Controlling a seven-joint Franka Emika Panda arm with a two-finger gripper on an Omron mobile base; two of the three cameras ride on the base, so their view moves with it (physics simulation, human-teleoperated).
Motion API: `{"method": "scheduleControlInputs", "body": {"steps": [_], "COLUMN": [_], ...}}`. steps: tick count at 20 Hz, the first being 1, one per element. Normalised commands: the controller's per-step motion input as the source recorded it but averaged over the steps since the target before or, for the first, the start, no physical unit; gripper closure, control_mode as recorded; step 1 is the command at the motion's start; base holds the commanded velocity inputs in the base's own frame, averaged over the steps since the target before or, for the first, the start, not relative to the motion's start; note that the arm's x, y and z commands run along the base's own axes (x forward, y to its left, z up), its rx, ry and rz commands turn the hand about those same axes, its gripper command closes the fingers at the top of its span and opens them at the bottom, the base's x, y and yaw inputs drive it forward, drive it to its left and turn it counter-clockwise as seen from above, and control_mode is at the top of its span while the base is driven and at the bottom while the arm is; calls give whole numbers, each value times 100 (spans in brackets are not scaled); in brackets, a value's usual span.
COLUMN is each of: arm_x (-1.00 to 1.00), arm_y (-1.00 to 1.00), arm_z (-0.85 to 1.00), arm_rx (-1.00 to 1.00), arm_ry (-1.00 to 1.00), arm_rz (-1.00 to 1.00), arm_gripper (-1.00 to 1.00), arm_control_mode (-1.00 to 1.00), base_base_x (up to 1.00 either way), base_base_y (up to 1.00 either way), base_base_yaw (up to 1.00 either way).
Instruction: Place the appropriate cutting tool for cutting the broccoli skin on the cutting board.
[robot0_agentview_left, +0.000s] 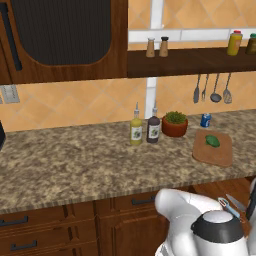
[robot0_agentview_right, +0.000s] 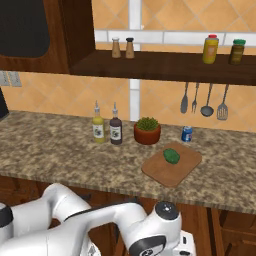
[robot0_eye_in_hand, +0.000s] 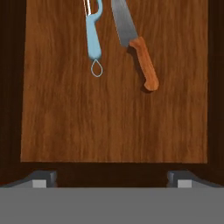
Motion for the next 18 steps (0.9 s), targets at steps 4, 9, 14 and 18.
{"method": "scheduleControlInputs", "body": {"steps": [4,9,14,18], "arm_x": [82,52,9,3], "arm_y": [-47,-41,-16,-19], "arm_z": [20,-3,-39,-35], "arm_rx": [2,14,13,6], "arm_ry": [11,13,2,0], "arm_rz": [0,2,8,5], "arm_gripper": [-100,-100,-100,-100], "arm_control_mode": [-100,-100,-100,-100], "base_base_x": [0,0,0,0], "base_base_y": [0,0,0,0], "base_base_yaw": [0,0,0,0]}}
